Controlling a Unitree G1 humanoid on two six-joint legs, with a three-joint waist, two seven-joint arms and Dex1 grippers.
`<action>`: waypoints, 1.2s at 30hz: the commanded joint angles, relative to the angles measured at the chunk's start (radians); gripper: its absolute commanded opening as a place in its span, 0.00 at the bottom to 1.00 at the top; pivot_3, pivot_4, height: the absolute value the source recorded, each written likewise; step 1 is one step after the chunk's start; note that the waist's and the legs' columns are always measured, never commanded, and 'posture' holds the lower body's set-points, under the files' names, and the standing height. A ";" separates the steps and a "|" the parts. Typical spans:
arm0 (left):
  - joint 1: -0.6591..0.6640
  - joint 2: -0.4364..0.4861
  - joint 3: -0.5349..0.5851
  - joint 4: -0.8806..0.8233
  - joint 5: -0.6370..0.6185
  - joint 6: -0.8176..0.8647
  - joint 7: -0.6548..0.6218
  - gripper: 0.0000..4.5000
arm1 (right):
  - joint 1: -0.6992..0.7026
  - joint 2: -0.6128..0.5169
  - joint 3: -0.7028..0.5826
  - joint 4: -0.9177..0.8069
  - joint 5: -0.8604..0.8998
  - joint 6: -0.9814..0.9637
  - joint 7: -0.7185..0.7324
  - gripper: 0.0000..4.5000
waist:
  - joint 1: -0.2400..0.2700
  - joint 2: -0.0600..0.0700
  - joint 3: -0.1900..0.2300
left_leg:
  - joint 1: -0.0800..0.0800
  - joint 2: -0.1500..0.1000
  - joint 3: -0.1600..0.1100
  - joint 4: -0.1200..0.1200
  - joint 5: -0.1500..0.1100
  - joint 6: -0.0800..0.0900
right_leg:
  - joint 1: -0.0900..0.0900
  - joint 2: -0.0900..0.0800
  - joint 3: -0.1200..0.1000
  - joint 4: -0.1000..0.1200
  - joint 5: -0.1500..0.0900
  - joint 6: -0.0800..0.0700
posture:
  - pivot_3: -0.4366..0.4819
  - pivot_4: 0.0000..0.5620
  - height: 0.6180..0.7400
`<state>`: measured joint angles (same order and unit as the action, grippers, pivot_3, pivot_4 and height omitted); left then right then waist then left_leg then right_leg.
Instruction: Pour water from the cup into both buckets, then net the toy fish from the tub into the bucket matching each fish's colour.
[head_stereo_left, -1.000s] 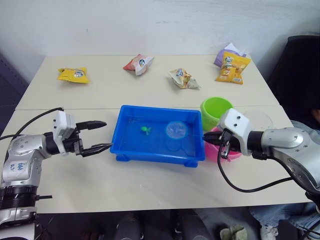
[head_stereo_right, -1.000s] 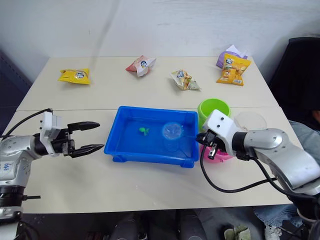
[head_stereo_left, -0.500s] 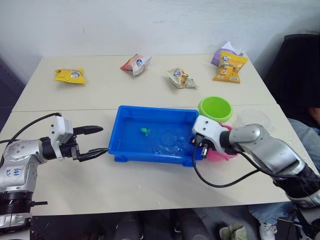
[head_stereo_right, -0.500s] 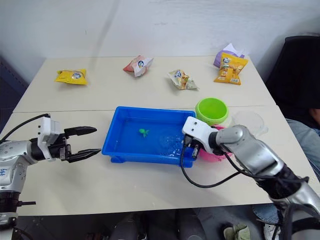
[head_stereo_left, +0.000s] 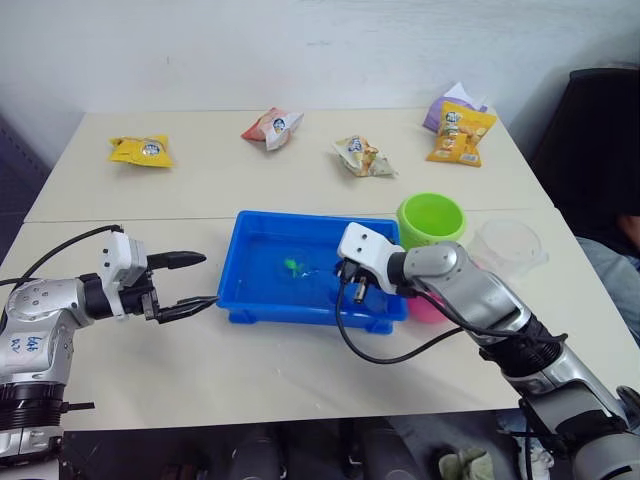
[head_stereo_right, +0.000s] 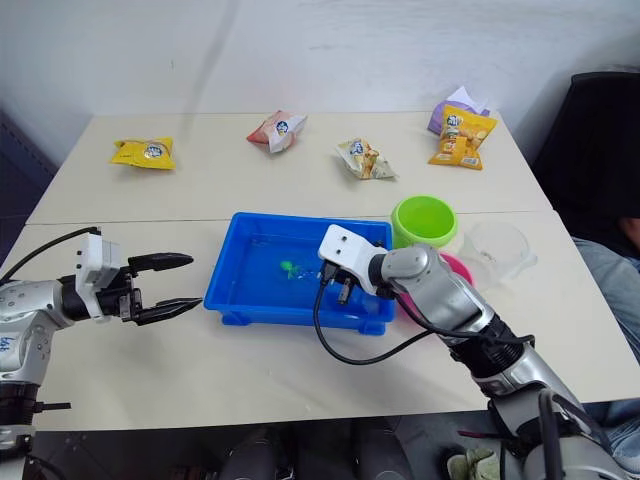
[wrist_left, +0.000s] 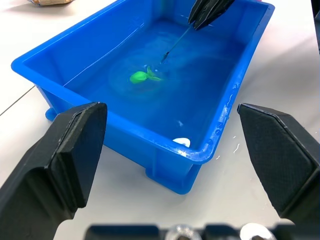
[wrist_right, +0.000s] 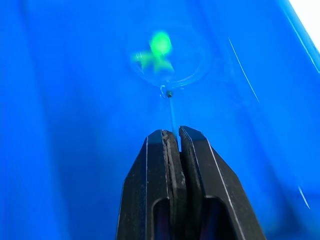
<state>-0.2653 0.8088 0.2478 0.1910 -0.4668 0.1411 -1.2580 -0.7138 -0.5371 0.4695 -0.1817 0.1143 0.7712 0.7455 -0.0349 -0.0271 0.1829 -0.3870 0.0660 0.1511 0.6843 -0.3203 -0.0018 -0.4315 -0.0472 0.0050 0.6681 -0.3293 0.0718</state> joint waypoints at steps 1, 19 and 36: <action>-0.019 0.022 0.007 -0.006 -0.002 -0.002 -0.009 1.00 | 0.024 -0.003 -0.074 -0.090 0.038 -0.025 0.026 0.00 | 0.000 0.000 0.000 | 0.000 0.000 0.000 0.000 0.000 0.000 | 0.000 0.000 0.000 0.000 0.000 0.000 | 0.48 0.27 0.99; -0.206 -0.115 -0.120 -0.038 -0.023 0.068 -0.011 1.00 | 0.255 -0.236 -0.464 -0.436 0.245 0.128 0.063 0.00 | 0.004 -0.001 0.000 | 0.000 0.000 -0.001 0.000 0.000 0.000 | 0.001 0.001 0.001 -0.001 0.000 0.000 | 0.48 0.27 0.99; -0.324 -0.272 -0.178 -0.021 -0.020 0.076 0.025 1.00 | 0.392 -0.465 -0.781 -0.232 0.241 -0.016 0.089 0.00 | 0.007 -0.001 0.000 | 0.000 -0.001 -0.002 0.000 0.000 0.000 | 0.003 0.002 0.002 -0.003 0.001 0.002 | 0.48 0.27 0.99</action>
<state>-0.5712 0.5332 0.0603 0.1757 -0.4686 0.2282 -1.2263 -0.3214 -0.9750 -0.2645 -0.4396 0.3764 0.8106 0.8250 -0.0279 -0.0277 0.1826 -0.3868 0.0650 0.1495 0.6845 -0.3201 -0.0014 -0.4286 -0.0447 0.0077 0.6645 -0.3283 0.0737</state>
